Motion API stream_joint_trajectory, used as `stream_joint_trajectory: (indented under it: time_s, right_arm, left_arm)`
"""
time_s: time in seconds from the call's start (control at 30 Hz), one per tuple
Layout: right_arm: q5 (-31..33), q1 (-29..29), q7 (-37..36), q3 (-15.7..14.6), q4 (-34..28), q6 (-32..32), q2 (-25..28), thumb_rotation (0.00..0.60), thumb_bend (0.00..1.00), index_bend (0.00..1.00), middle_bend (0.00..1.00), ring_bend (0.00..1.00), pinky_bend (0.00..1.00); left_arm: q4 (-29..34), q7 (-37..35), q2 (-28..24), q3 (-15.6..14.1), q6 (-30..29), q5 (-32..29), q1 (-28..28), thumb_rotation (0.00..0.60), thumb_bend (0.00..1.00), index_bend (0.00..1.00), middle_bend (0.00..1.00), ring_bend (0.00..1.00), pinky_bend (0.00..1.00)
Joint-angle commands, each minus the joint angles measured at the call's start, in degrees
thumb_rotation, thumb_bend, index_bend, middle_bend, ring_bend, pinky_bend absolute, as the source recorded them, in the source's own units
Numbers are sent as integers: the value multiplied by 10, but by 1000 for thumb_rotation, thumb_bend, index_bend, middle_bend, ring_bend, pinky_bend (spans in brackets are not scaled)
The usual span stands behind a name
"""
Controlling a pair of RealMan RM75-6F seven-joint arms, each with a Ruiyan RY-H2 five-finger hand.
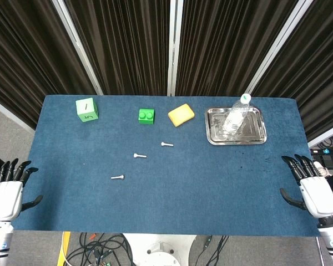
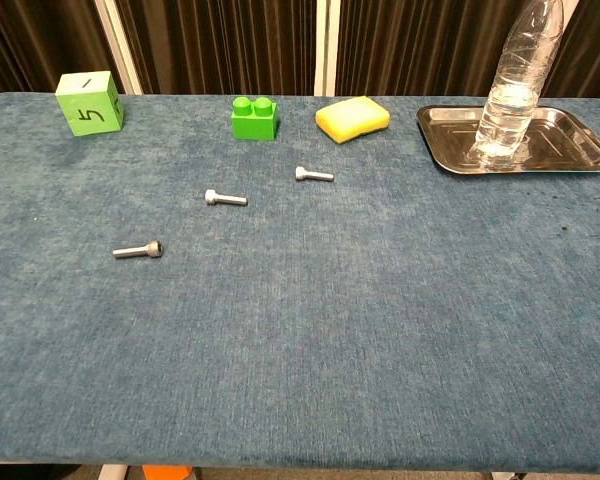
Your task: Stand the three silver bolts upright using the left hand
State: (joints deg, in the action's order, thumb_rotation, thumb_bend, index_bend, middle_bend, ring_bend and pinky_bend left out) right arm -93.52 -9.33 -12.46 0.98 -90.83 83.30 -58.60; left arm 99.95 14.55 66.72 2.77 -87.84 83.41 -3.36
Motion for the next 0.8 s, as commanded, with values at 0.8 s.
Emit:
stream_joint_trajectory:
  time_s: [0.8]
  right_arm:
    - [-19,2,-17,-3,14,18,-1,600,256,63,115,0,0]
  left_arm:
    - [83,-32,-6,86,202,-21,-173,600,186,365,184,33,0]
